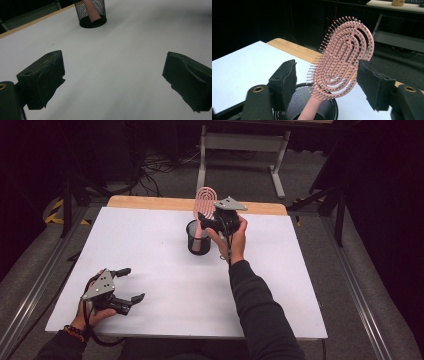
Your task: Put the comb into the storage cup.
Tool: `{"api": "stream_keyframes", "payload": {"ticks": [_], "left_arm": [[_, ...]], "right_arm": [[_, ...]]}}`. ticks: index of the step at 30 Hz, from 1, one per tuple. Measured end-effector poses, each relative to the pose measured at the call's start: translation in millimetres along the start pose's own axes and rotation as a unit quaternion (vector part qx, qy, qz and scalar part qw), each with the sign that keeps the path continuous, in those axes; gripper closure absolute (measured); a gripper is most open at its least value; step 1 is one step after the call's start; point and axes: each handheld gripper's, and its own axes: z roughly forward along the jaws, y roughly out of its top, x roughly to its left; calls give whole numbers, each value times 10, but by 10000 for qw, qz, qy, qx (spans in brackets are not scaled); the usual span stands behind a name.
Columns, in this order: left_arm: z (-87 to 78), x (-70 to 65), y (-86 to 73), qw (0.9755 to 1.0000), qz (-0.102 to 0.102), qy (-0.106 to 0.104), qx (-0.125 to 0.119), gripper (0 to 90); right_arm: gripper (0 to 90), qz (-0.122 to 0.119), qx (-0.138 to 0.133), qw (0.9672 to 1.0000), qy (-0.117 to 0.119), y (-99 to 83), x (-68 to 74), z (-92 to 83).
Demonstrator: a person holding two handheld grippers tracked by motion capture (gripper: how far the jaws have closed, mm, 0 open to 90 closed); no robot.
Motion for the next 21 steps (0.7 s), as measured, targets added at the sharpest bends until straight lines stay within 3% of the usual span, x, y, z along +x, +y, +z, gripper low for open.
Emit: {"api": "stream_keyframes", "payload": {"ticks": [11,21], "left_arm": [[4,-3,1,10000,19,1,22,50],[-1,-2,3,10000,32,-16,25,50]], "right_arm": [[213,-270,-39,9996,63,36,76,-47],[132,-352,-182,9992,72,45,113,-75]]}}
